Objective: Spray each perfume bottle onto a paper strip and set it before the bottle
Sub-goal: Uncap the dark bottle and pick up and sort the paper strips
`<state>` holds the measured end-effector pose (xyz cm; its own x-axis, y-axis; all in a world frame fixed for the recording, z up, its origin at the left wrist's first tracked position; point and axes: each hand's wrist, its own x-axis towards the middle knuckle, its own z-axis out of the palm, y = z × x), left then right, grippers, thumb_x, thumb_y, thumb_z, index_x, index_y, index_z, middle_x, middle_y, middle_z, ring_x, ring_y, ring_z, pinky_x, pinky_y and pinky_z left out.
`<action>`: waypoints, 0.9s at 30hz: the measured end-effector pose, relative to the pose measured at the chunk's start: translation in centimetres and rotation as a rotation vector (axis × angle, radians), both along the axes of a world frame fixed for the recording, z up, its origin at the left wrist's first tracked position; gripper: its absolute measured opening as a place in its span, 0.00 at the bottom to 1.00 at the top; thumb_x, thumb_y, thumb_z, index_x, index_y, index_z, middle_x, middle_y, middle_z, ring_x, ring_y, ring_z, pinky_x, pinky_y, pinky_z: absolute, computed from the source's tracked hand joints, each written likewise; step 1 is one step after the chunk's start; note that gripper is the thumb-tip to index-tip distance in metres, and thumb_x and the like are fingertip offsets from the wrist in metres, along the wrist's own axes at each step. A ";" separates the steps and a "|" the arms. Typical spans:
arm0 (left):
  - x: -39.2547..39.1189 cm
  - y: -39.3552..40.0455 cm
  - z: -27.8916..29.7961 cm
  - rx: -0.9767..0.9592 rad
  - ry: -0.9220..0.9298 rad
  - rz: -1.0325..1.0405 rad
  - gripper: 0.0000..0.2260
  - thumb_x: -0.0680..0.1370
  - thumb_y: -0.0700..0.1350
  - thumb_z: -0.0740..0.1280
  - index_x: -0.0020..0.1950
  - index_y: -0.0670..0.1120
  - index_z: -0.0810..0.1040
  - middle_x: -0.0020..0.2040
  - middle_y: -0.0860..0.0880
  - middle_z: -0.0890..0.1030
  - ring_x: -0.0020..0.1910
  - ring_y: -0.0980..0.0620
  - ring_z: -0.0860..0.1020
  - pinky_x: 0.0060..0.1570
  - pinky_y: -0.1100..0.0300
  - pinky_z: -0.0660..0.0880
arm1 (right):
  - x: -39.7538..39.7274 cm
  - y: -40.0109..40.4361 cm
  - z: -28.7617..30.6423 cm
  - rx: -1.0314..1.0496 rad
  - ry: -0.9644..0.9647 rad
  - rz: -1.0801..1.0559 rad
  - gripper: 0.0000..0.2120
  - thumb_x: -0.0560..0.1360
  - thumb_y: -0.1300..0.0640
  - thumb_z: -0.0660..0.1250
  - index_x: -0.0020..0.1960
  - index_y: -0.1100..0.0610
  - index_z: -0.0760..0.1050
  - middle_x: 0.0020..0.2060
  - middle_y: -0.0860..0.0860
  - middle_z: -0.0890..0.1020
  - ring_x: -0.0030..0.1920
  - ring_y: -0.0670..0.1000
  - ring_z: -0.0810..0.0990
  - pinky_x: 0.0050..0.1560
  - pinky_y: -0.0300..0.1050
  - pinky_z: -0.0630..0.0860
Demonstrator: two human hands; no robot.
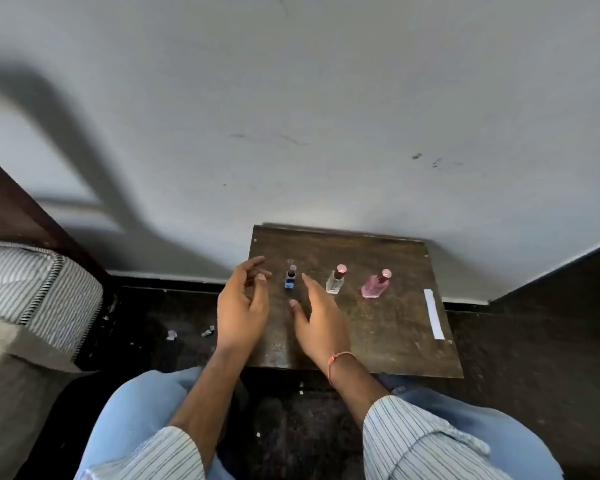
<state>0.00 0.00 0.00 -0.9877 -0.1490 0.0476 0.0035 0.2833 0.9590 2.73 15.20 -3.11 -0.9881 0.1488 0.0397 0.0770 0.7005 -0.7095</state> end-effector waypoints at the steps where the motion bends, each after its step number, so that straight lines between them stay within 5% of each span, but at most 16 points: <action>1: -0.6 0.0 -0.8 0.008 -0.001 0.007 0.13 0.86 0.43 0.66 0.69 0.53 0.80 0.53 0.56 0.87 0.50 0.57 0.85 0.50 0.54 0.82 | -1.2 0.0 -1.0 -0.028 -0.020 -0.010 0.28 0.84 0.54 0.70 0.82 0.52 0.70 0.76 0.48 0.78 0.73 0.49 0.78 0.74 0.43 0.73; 4: -2.4 0.4 -2.0 0.005 -0.089 -0.005 0.13 0.86 0.46 0.66 0.70 0.55 0.79 0.54 0.57 0.87 0.50 0.59 0.85 0.52 0.56 0.82 | -3.9 -0.1 -2.8 -0.097 -0.086 -0.031 0.30 0.81 0.54 0.72 0.81 0.47 0.70 0.65 0.45 0.83 0.47 0.44 0.83 0.60 0.48 0.82; 7: -4.0 0.9 -2.3 0.036 -0.120 -0.058 0.13 0.86 0.49 0.67 0.70 0.58 0.78 0.55 0.57 0.87 0.41 0.57 0.82 0.42 0.59 0.78 | -5.4 0.1 -4.2 -0.177 -0.095 -0.078 0.30 0.80 0.53 0.74 0.80 0.44 0.71 0.60 0.41 0.84 0.37 0.41 0.79 0.51 0.42 0.82; 12: -4.9 1.3 -2.5 0.036 -0.130 -0.079 0.11 0.86 0.47 0.66 0.67 0.57 0.80 0.53 0.57 0.88 0.36 0.61 0.79 0.38 0.63 0.76 | -5.9 0.4 -3.9 -0.230 -0.068 -0.075 0.15 0.78 0.54 0.76 0.63 0.45 0.82 0.45 0.43 0.87 0.35 0.42 0.79 0.42 0.41 0.77; 16: -5.2 1.2 -2.7 0.098 -0.224 -0.177 0.11 0.87 0.44 0.66 0.67 0.55 0.82 0.52 0.55 0.88 0.48 0.43 0.84 0.50 0.47 0.82 | -3.1 1.8 -2.0 -0.302 -0.075 -0.001 0.13 0.78 0.55 0.78 0.61 0.47 0.84 0.44 0.42 0.88 0.42 0.40 0.85 0.47 0.37 0.79; 19: -4.9 1.8 -2.8 0.154 -0.260 -0.347 0.12 0.86 0.39 0.67 0.68 0.49 0.83 0.51 0.53 0.88 0.46 0.55 0.84 0.50 0.57 0.80 | 0.4 4.1 0.6 -0.337 -0.113 0.053 0.11 0.79 0.54 0.78 0.60 0.48 0.85 0.49 0.38 0.89 0.51 0.37 0.87 0.54 0.36 0.81; 24: -3.6 3.3 -2.6 0.205 -0.256 -0.584 0.12 0.85 0.38 0.67 0.67 0.46 0.85 0.52 0.54 0.89 0.48 0.63 0.84 0.48 0.68 0.78 | 3.9 7.2 1.2 -0.539 -0.180 -0.027 0.13 0.78 0.47 0.77 0.61 0.36 0.84 0.50 0.48 0.90 0.50 0.54 0.89 0.54 0.64 0.86; 27: -3.2 3.8 -2.5 0.222 -0.257 -0.634 0.14 0.86 0.38 0.66 0.71 0.43 0.83 0.55 0.55 0.89 0.52 0.63 0.85 0.53 0.68 0.78 | 3.4 7.7 0.2 -0.575 -0.191 0.020 0.15 0.80 0.52 0.77 0.58 0.32 0.85 0.44 0.50 0.89 0.45 0.57 0.88 0.53 0.64 0.85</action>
<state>-3.19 3.84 -2.53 -0.8632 0.4779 -0.1631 -0.1312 0.0996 0.9863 6.13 22.90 -2.94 -0.9726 0.0752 -0.2199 0.2311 0.2118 -0.9496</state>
